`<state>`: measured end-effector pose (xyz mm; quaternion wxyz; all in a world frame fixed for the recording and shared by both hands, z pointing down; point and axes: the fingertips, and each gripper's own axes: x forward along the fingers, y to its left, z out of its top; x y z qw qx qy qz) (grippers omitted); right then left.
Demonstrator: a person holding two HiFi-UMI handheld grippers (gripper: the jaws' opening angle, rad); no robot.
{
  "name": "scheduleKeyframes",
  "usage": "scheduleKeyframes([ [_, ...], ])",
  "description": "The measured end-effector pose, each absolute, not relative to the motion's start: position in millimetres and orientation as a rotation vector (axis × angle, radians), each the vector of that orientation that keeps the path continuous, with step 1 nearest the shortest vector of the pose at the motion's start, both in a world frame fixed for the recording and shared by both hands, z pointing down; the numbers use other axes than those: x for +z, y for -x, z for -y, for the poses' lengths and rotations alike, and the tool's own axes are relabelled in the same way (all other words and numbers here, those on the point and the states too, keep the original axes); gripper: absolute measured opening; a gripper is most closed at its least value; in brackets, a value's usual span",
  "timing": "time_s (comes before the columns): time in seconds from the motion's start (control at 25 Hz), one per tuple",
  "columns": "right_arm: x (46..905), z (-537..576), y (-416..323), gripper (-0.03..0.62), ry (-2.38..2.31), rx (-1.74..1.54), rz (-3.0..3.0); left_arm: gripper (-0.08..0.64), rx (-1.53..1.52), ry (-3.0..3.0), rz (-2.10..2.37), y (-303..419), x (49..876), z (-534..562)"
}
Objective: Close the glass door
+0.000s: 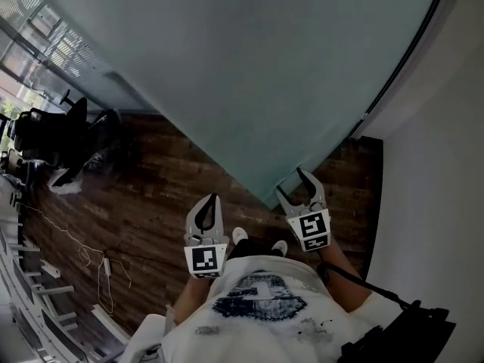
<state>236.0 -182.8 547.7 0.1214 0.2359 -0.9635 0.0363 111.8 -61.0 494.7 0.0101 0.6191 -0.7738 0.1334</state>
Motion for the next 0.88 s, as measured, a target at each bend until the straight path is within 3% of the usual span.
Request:
scheduleKeyframes([
  [0.24,547,189,-218,0.291,-0.671,0.071,2.812,0.002,0.413,-1.900,2.463,-107,491,51],
  [0.48,549,197,-205,0.214,-0.703,0.080,2.795,0.002,0.421,-1.912,2.463,-101,486,56],
  [0.76,548,203,-196,0.211,-0.727,0.076,2.794,0.002,0.409,-1.968,2.430,-93,481,79],
  [0.88,544,208,-191,0.182,-0.742,0.131,2.788,0.002,0.394,-1.997,2.418,-92,475,90],
])
